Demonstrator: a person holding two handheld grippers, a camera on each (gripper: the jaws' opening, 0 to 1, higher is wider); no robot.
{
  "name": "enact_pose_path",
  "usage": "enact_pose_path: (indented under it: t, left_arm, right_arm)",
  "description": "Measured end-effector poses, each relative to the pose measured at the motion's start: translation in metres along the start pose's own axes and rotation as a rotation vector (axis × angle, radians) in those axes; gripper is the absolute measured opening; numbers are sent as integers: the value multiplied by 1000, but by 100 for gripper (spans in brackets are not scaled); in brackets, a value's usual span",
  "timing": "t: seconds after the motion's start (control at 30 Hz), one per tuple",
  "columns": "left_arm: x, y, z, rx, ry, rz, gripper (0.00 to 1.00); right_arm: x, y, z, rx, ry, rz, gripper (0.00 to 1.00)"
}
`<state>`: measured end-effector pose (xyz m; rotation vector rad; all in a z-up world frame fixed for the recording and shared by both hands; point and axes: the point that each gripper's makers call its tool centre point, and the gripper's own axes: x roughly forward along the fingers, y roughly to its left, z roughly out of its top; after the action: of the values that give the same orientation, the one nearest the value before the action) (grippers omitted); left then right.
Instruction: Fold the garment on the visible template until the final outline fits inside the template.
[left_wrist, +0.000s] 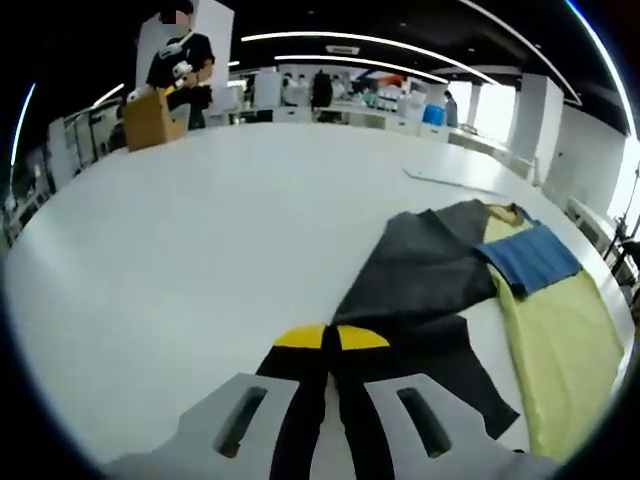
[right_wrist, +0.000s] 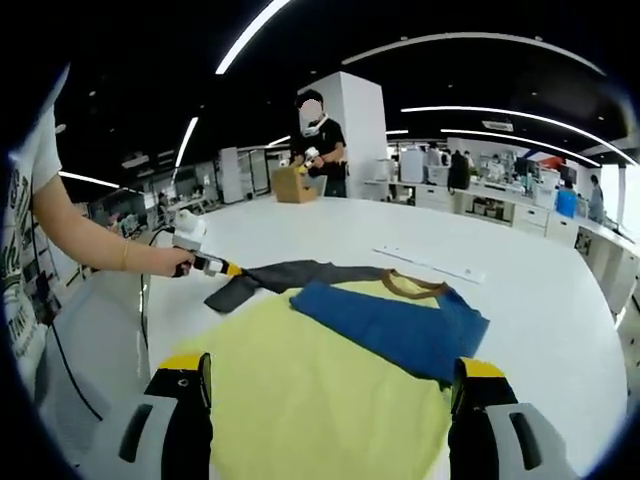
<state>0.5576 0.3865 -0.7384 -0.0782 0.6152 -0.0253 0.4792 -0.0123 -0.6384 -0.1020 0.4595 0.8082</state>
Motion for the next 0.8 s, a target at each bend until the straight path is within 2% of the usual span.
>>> enact_pose_path:
  t: [0.27, 0.4, 0.6, 0.8]
  left_arm:
    - [-8, -4, 1, -26, -11, 20, 0]
    - [-13, -10, 9, -49, -31, 21, 0]
    - [-19, -24, 21, -139, -85, -22, 0]
    - [-25, -36, 33, -147, -113, -45, 0]
  right_arm:
    - [-2, -1, -2, 1, 4, -9, 99]
    - [-4, 0, -4, -2, 9, -11, 99]
    - [-3, 4, -7, -1, 12, -11, 99]
    - [-4, 5, -9, 1, 11, -11, 99]
